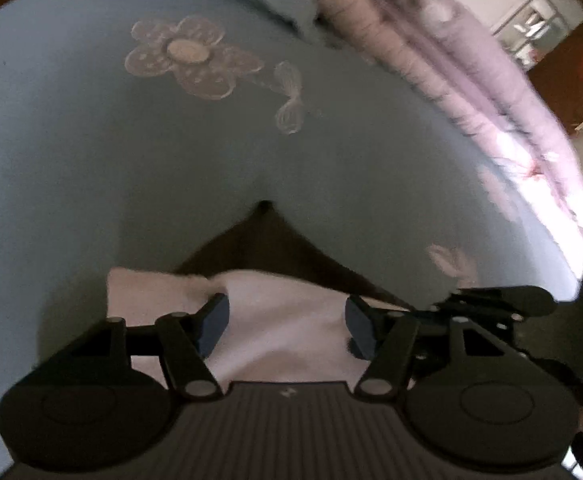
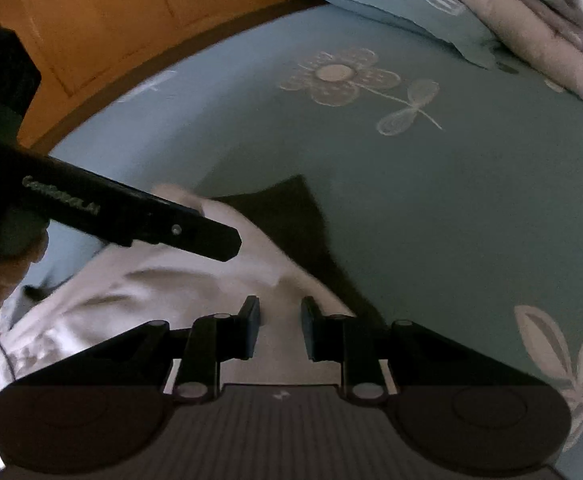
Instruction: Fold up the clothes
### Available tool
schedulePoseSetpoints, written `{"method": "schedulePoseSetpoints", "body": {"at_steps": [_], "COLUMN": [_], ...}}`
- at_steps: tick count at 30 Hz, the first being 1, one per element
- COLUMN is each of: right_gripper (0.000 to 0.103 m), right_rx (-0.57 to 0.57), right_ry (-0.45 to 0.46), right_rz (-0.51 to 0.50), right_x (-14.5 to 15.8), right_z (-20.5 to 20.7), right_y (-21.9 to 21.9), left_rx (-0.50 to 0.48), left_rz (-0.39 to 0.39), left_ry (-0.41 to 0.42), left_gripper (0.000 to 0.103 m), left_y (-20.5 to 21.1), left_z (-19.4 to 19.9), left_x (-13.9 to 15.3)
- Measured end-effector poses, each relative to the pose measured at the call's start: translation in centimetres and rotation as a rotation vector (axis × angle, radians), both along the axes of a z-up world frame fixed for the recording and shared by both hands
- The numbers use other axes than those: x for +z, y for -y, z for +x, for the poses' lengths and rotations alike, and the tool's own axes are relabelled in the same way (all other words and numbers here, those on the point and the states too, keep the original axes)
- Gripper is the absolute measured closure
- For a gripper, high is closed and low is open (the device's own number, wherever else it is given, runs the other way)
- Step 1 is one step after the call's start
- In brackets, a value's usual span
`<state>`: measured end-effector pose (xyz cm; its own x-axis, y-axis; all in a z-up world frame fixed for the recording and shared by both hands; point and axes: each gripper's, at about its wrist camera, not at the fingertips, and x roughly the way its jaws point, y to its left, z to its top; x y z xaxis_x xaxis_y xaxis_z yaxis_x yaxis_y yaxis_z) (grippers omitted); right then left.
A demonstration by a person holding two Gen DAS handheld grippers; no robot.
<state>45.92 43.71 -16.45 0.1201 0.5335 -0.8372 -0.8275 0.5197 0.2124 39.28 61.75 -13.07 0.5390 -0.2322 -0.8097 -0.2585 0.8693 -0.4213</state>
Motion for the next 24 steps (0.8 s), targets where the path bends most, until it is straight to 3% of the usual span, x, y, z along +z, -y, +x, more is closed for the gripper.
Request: {"method": "schedulePoseSetpoints", "body": {"at_steps": [2,5,8,11,14,18,20,24], "right_gripper": [0.077,0.067,0.067,0.066,0.064,0.064,0.064,0.065], "right_rx": [-0.039,-0.079,-0.090,-0.108,-0.095,-0.032,0.000,-0.006], "right_ry": [0.008,0.002,0.008,0.024,0.005,-0.109,-0.144,-0.121], "right_rz": [0.006,0.008,0.023,0.051,0.096,0.134,0.128,0.070], "right_x": [-0.7,-1.5,-0.9,0.7,2.1,1.8,0.9,-0.7], "right_z": [1.1,2.3,2.4,1.4,0.3,-1.0,-1.5,-1.9], "right_y": [0.2,0.5,1.3,2.2,3.4,4.6,4.5,4.6], "left_rx": [0.002,-0.019,0.024,0.038,-0.018,-0.170,-0.205,-0.178], "left_rz": [0.000,0.038,0.013,0.006,0.000,-0.085,-0.076,0.005], "left_ry": [-0.006,0.030,0.048,0.067,0.115,0.032,-0.015,-0.051], "left_gripper": [0.040,0.039,0.040,0.040,0.035,0.034,0.034,0.036], "left_y": [-0.1,0.1,-0.4,-0.5,0.2,2.0,2.7,2.0], "left_z": [0.8,0.9,1.6,1.0,-1.7,-4.9,-5.2,-5.2], "left_x": [-0.9,-0.6,-0.4,1.6,4.4,3.8,2.2,-0.4]}}
